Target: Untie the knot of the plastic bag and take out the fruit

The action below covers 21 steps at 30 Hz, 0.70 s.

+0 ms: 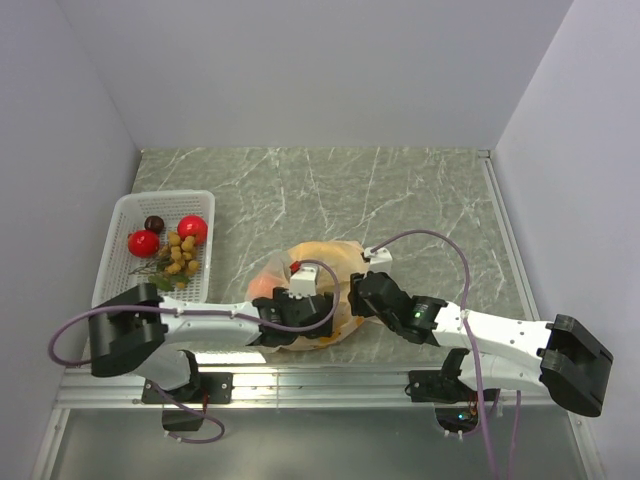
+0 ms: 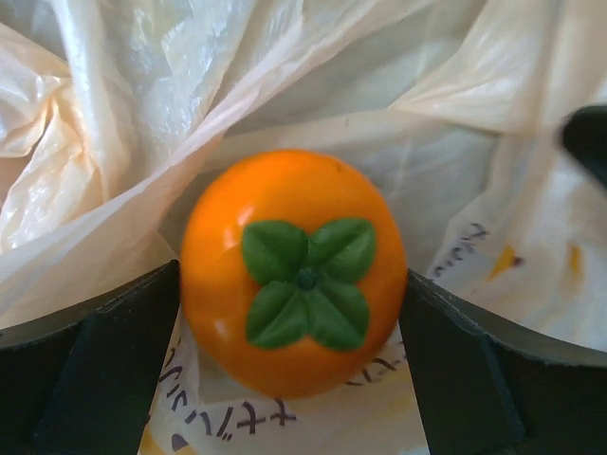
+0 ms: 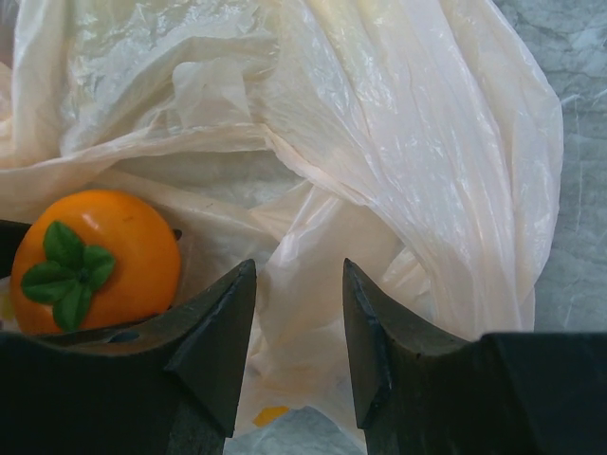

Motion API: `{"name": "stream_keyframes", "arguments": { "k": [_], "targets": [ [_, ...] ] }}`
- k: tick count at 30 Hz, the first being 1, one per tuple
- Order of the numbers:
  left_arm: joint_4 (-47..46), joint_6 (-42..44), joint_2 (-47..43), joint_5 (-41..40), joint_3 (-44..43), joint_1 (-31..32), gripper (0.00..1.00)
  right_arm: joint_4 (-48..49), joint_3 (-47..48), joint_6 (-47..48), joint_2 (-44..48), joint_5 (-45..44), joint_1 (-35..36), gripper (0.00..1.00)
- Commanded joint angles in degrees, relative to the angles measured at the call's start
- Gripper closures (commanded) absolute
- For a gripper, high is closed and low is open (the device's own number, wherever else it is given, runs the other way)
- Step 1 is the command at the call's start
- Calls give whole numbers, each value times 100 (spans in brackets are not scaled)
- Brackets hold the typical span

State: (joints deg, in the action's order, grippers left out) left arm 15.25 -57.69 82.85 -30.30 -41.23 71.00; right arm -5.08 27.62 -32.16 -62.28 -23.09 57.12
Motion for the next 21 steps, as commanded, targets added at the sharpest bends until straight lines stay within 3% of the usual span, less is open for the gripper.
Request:
{"name": "stream_keyframes", "arguments": {
  "k": [1,9,17,21],
  "targets": [
    [-233,214,476,122,-201,1,1,218,-28,-106,-12,-134,27,51],
    [22,22,540,-116,-359,10,1,192,-72,-124,40,-143,36,51],
    [505,-172,-777,-124,-209,212,1,192,-63,-115,76,-161,36,51],
    [532,134,-1051,-238,-376,221,1,201,-46,-106,41,-152,36,51]
  ]
}}
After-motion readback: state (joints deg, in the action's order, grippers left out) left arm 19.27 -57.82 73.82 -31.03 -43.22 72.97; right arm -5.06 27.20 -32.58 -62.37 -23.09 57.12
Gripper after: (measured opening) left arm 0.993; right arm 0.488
